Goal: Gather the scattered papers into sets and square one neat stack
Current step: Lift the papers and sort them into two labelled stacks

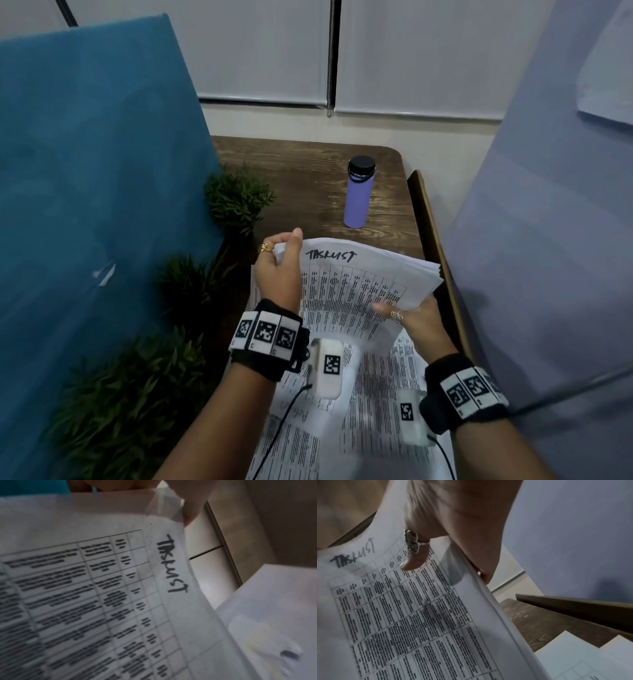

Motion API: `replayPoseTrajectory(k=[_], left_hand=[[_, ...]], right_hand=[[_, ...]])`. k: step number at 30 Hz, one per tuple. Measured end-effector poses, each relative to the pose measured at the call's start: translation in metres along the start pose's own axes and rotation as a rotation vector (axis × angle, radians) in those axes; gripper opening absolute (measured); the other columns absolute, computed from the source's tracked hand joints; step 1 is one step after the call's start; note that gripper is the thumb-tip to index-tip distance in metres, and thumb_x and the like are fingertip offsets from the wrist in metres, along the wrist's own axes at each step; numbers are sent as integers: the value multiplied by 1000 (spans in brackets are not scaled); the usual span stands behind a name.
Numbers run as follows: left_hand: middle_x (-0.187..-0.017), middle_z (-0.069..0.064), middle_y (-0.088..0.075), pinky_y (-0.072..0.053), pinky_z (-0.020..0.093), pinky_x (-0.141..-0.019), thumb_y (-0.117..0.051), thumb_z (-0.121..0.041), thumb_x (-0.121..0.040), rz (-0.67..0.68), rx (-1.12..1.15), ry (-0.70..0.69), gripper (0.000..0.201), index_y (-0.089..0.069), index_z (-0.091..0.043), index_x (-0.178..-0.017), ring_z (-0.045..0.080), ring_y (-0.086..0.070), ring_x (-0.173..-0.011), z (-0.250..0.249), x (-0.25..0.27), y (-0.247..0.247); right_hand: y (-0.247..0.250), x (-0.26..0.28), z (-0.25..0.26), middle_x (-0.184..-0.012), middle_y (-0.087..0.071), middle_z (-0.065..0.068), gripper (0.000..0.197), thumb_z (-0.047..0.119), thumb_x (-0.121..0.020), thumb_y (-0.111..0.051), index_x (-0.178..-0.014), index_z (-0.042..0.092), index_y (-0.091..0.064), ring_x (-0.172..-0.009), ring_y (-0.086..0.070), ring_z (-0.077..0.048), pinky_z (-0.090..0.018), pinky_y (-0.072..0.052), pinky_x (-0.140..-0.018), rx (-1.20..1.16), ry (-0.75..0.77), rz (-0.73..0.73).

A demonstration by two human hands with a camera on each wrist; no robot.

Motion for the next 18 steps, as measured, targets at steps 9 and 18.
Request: replayPoseTrajectory(k=[9, 18], left_hand=[[-96, -10, -51, -47, 11, -74, -54, -20, -86, 383, -258, -201, 31, -39, -28, -111, -8, -55, -83, 24, 12, -12], [-99, -7, -49, -47, 5, -73, -51, -2, -88, 194, -294, -297, 39, -34, -37, -94, -8, -56, -86, 33, 42, 12]], right_hand=[[3, -2, 5, -98, -71, -2, 42, 29, -57, -86, -92, 23, -66, -101, -67, -23, -44, -51, -94, -23, 1, -119], [15, 21, 19, -109, -72, -8, 38, 5, -72, -77, -108, 8, -66, -103, -68, -21, -40, -55, -86, -32, 59, -87]])
Point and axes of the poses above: each hand's wrist, its own x-axis away from the middle knuckle, its own y-axis out of the back of the hand, z = x × y, the point moved 9 cm from there along -x, towards the middle knuckle
